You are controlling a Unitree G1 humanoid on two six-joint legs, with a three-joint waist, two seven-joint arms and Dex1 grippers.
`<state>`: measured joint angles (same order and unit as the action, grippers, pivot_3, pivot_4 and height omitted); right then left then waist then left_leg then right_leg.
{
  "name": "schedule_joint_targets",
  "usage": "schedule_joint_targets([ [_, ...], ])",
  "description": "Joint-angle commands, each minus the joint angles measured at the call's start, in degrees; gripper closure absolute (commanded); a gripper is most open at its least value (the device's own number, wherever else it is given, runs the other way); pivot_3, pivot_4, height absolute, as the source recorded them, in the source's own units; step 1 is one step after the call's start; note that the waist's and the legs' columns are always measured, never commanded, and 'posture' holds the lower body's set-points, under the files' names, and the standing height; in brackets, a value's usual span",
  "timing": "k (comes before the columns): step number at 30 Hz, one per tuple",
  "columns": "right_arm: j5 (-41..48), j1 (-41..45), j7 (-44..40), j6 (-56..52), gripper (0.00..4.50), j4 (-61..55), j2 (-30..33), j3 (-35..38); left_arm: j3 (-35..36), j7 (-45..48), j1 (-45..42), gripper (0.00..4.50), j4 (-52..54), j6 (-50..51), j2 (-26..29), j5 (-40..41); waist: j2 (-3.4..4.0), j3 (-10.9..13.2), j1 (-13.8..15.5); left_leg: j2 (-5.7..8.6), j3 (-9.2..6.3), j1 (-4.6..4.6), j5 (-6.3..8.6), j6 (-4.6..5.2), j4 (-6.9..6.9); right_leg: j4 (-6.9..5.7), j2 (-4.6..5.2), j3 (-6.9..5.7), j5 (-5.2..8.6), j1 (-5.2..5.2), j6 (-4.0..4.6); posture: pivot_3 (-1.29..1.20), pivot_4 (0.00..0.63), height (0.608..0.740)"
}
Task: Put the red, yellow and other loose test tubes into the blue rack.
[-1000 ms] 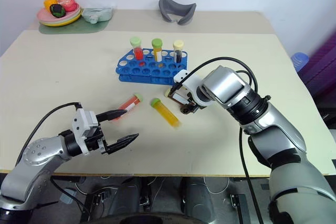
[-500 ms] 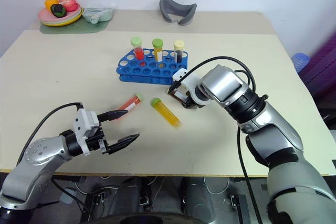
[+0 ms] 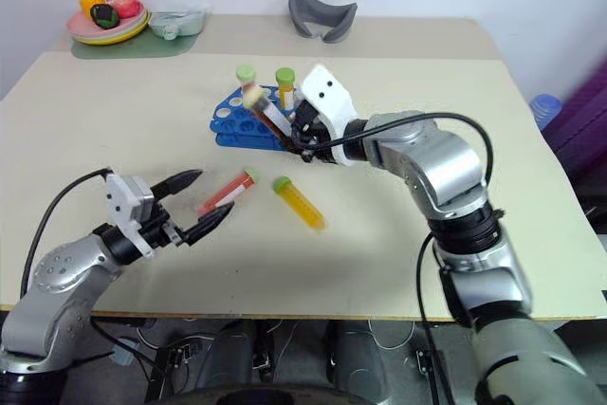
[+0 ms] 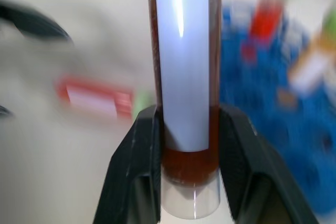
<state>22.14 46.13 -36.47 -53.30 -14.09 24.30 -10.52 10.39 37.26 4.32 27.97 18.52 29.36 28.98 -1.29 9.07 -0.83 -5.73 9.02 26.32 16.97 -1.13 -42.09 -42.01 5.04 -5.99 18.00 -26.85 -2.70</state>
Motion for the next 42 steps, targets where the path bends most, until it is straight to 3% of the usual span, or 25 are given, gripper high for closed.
schedule_joint_targets([
  [1,-1.0,-1.1,3.1,10.7,3.64,1.8,-5.0,3.9,0.6,-1.4,-1.3,0.0,1.0,0.4,-0.8,1.4,0.0,0.0,0.0,0.01,0.0,0.0,0.0,0.0,-0.03,0.0,0.0,-0.01,0.0,0.02,0.0,0.0,0.15,0.679],
  [7,-7.7,-1.9,13.4,35.2,3.64,18.8,-18.0,6.6,-1.3,-4.7,-4.6,0.0,0.8,0.8,-3.9,0.6,0.0,0.0,-0.2,0.01,0.05,0.0,-0.06,-0.09,-0.04,-0.04,-0.06,-0.05,0.0,0.03,0.0,0.0,0.15,0.679],
  [15,-11.2,-8.1,14.9,53.6,3.64,26.4,-20.0,7.9,-1.9,-8.6,-6.6,0.0,1.2,-2.1,-9.8,0.2,0.0,0.0,-0.2,0.03,0.04,0.07,-0.07,-0.1,-0.11,-0.06,-0.03,-0.07,0.01,0.04,-0.01,0.0,0.15,0.679],
  [42,-12.7,-9.9,15.0,73.1,3.64,47.3,-22.2,11.1,-4.9,-9.5,-8.9,0.0,2.6,0.2,-9.7,1.5,0.0,0.0,-0.2,0.01,-0.02,0.04,-0.11,-0.17,-0.16,-0.13,-0.09,-0.07,0.01,0.06,0.0,0.0,0.15,0.679],
])
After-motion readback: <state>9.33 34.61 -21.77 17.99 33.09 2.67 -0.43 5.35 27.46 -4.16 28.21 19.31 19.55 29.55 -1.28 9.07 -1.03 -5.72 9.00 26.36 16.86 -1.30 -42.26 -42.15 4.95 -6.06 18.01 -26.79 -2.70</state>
